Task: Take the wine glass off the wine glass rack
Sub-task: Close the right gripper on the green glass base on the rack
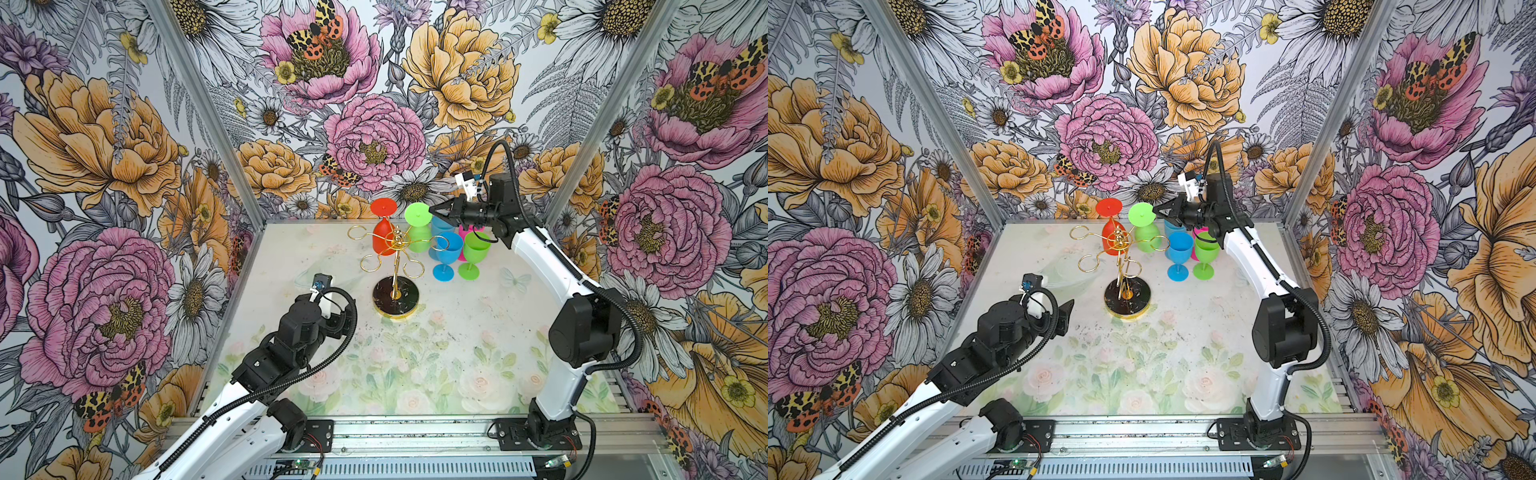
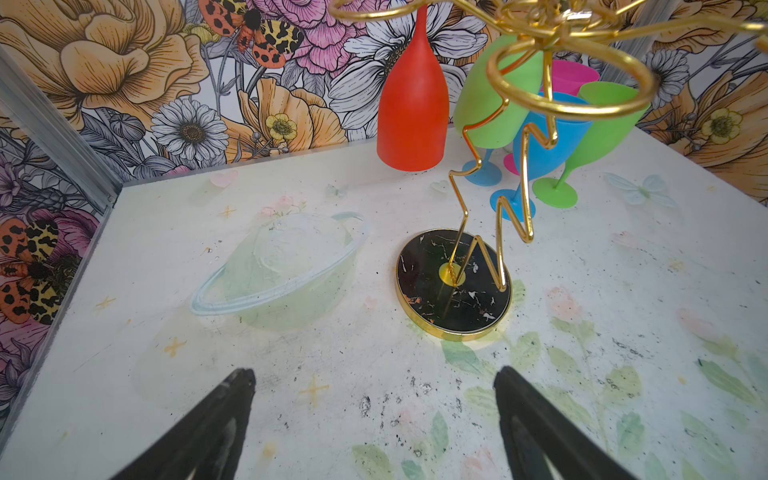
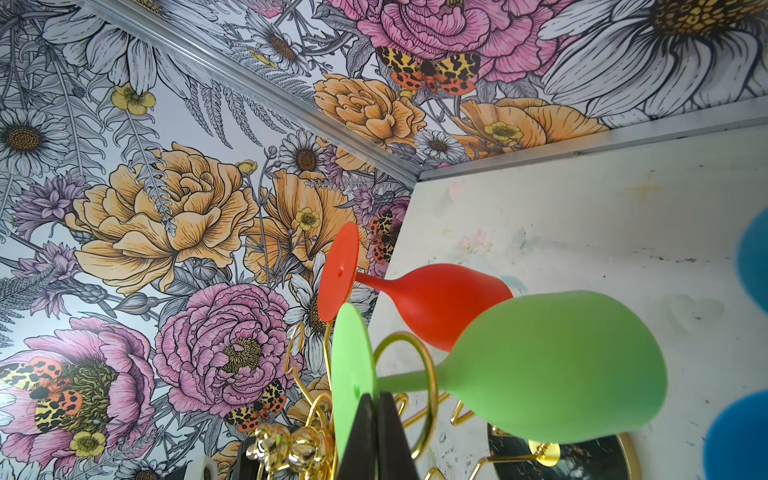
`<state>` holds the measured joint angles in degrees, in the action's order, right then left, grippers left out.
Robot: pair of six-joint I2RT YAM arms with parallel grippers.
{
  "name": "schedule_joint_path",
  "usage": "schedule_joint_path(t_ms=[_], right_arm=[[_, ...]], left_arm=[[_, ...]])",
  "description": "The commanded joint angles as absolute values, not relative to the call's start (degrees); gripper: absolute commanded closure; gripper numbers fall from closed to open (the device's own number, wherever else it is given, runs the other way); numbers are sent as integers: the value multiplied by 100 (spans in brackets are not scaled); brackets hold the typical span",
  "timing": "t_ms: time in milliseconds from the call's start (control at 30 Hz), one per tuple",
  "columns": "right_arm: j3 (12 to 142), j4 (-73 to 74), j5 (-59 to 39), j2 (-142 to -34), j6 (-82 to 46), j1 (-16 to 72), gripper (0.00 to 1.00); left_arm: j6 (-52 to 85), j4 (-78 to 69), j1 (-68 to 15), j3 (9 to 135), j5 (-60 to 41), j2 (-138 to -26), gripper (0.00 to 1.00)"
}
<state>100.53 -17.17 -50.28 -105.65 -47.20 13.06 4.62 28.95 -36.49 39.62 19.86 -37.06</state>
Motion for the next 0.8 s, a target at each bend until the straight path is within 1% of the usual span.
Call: schedule_joint_path(t_ms=[0, 767], right_arm=[[9981, -1487, -5141, -10337, -4791, 1270, 100], [9801, -1280, -5405, -10104, -5069, 1273, 100]], left_arm=[[571, 2850, -3603, 3878, 1995, -3648, 8], [571, 2844, -3603, 3885, 1977, -3653, 8]])
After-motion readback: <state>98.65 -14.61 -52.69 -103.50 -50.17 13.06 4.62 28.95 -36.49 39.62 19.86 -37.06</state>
